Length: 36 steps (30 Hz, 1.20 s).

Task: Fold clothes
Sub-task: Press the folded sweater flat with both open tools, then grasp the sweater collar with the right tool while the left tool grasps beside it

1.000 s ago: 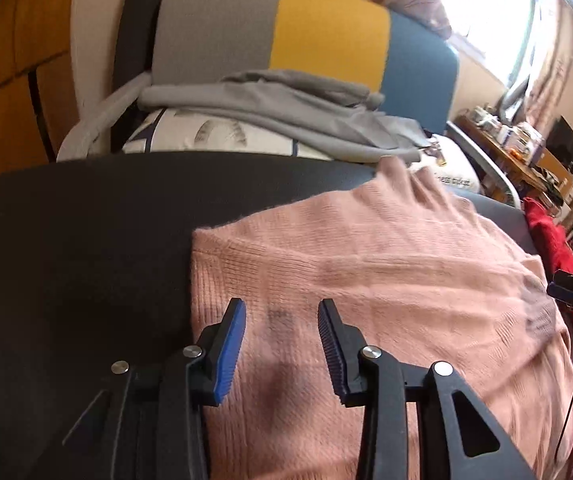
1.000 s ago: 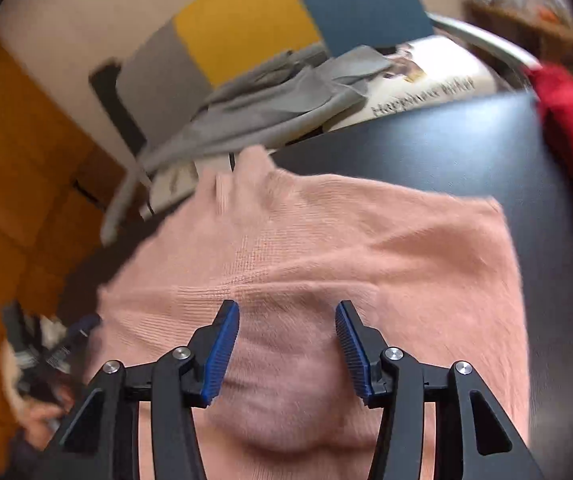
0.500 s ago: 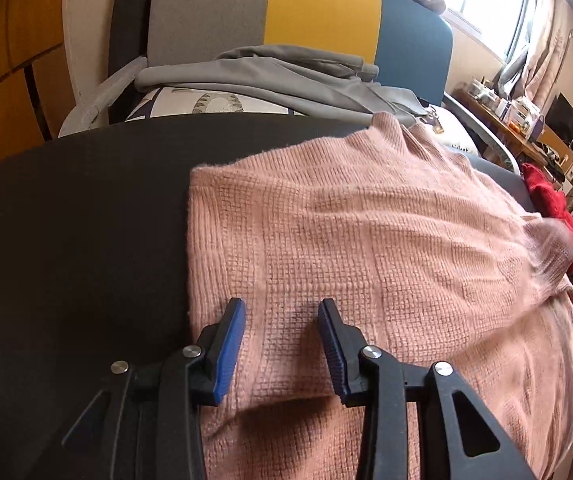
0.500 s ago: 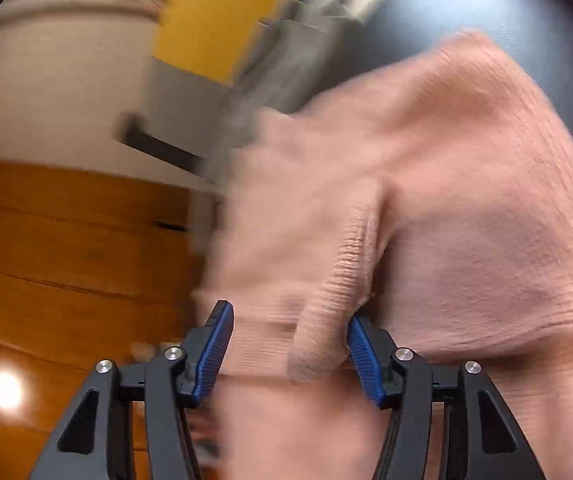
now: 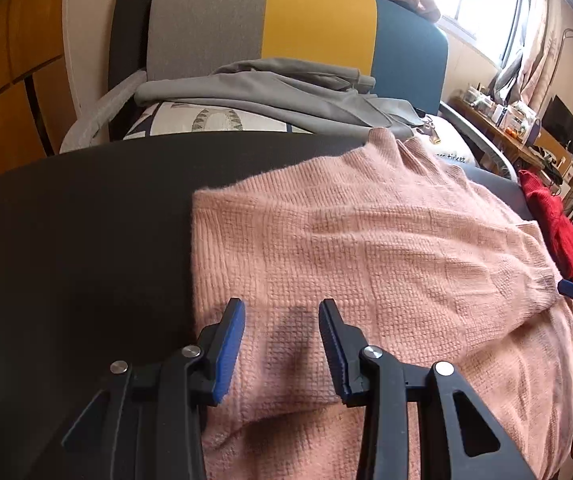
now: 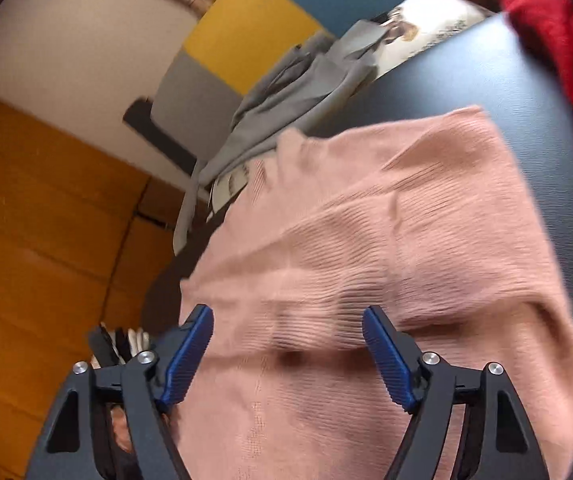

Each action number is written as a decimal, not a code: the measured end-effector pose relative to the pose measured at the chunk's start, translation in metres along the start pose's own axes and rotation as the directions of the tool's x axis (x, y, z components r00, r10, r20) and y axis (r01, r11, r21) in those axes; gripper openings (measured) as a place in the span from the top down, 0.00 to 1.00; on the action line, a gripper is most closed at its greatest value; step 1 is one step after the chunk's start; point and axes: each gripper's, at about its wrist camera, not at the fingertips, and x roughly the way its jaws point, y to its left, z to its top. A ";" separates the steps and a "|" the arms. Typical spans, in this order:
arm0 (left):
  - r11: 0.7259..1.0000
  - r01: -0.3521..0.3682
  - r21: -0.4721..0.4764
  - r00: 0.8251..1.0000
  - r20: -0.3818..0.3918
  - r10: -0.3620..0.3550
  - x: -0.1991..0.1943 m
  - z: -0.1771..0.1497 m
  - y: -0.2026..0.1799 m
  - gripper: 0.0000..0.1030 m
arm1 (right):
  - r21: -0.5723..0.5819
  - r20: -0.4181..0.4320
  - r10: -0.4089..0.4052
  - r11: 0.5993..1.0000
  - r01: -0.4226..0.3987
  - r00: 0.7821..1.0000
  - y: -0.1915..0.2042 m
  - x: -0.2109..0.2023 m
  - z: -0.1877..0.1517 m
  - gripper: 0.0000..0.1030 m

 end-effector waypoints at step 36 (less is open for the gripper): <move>0.855 0.484 0.186 0.853 -0.318 -0.414 0.185 0.198 -0.084 0.48 | -0.207 -0.315 -0.076 0.978 0.010 0.946 0.003 0.212 0.225 0.58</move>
